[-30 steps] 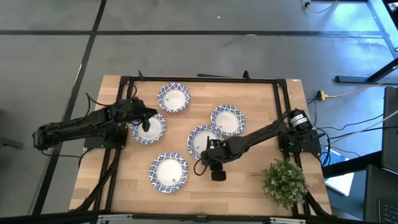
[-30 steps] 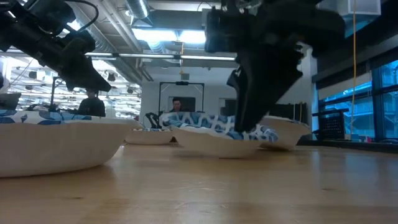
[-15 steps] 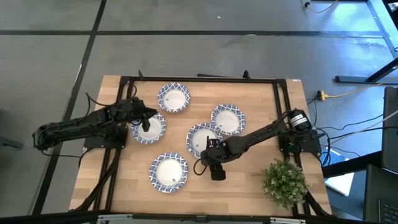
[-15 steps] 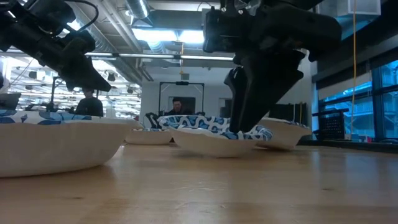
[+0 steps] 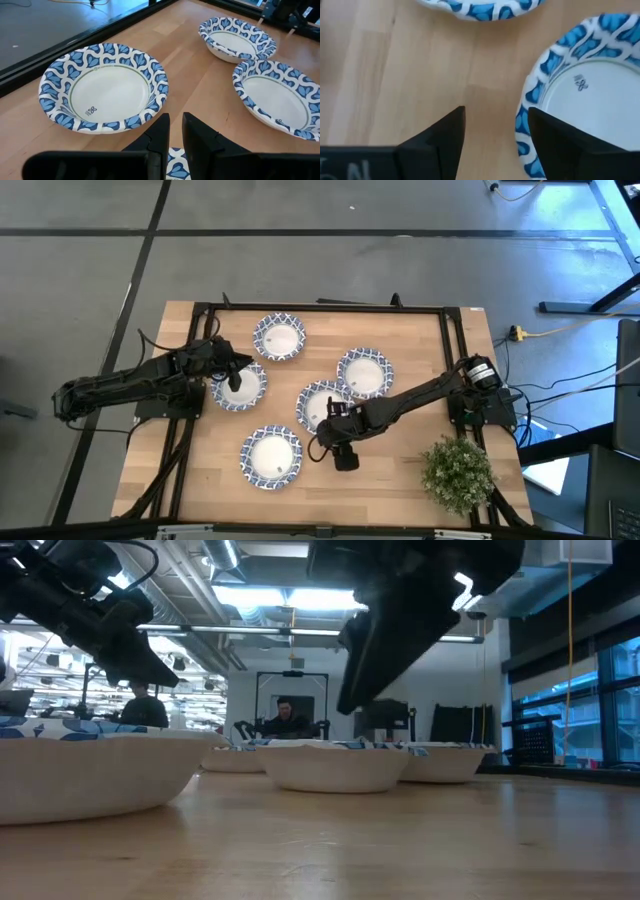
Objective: Nest bowls inside each other
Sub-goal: Stack the blue bowl on the blue bowls
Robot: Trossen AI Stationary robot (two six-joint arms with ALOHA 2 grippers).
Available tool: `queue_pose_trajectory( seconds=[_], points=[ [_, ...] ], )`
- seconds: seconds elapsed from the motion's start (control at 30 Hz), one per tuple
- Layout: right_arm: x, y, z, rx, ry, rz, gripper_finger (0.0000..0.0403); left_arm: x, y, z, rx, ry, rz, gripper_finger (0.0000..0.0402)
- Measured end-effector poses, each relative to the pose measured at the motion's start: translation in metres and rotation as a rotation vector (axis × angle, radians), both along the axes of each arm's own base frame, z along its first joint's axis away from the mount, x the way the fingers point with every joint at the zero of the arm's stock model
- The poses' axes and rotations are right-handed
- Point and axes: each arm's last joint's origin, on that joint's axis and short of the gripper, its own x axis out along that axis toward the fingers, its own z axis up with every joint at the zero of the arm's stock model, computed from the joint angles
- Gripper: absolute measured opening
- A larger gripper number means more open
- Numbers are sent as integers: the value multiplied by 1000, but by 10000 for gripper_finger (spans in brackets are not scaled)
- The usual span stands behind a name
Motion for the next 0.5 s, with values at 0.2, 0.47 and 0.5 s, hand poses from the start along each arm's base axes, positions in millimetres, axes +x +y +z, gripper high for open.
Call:
queue_pose_trajectory(
  seconds=[0.2, 0.47, 0.5],
  points=[
    [-4, -4, -2, -109, 28, -2, 216, 0, 0, 0, 0, 0, 0, 47],
    [-5, -5, -8, -123, 62, -12, 216, 0, 0, 0, 0, 1, -1, 47],
    [-5, -5, -11, -112, 77, -15, 216, 0, 0, 0, 0, 1, 0, 47]
  ],
)
